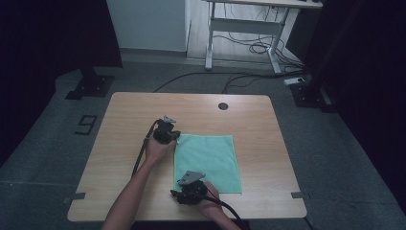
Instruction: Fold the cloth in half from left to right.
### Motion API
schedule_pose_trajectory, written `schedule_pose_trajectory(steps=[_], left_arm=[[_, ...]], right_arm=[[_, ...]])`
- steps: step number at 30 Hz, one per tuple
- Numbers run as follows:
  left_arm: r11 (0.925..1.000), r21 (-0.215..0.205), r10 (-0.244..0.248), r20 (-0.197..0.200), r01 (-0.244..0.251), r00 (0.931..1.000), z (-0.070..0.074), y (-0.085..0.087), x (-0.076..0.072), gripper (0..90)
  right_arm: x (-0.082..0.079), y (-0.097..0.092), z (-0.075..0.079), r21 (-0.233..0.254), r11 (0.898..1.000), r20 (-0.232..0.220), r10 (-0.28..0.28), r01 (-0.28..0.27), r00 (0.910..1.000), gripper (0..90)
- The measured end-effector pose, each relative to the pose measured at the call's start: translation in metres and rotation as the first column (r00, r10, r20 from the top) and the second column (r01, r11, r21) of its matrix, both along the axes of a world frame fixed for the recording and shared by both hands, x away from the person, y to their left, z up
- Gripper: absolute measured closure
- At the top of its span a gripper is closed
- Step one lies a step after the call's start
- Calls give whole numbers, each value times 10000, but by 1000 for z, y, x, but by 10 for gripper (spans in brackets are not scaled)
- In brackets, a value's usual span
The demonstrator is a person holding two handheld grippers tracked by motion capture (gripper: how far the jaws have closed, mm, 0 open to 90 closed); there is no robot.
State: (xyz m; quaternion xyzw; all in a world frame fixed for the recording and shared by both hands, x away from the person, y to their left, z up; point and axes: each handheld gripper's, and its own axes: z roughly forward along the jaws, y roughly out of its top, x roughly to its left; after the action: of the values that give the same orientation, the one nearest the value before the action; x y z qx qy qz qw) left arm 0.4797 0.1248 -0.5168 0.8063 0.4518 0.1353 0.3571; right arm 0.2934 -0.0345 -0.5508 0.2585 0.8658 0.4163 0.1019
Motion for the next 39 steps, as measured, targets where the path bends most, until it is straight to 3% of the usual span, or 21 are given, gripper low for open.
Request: schedule_pose_trajectory(steps=[7, 10, 14, 21, 27, 39], left_arm=[[9999, -76, -78, 158, 79, 9998, 5, -2, -3, 886], [9999, -66, -92, 175, 93, 9998, 6, -3, -4, 886], [9999, -73, -126, 181, 127, 9998, 7, -4, -5, 886], [9998, -185, -98, 311, 104, 9995, 12, -4, -8, 887], [9994, -335, -76, 541, 94, 9985, 23, 0, -12, 887], [9993, -302, -201, 1002, 232, 9948, 45, 2, -21, 887]], right_arm=[[0, 0, 1, -262, 9993, 265, -256, 263, 9993, 696], [2, -3, 1, -89, 9994, 97, -334, 335, 9994, 784], [3, -5, 0, 53, 9992, 45, -390, 390, 9992, 832], [5, -11, 5, 602, 9971, -181, -454, 464, 9988, 856], [3, -17, 17, 1203, 9912, -41, -546, 547, 9985, 856], [-3, -10, 29, 1769, 9833, 129, -450, 420, 9989, 854]])
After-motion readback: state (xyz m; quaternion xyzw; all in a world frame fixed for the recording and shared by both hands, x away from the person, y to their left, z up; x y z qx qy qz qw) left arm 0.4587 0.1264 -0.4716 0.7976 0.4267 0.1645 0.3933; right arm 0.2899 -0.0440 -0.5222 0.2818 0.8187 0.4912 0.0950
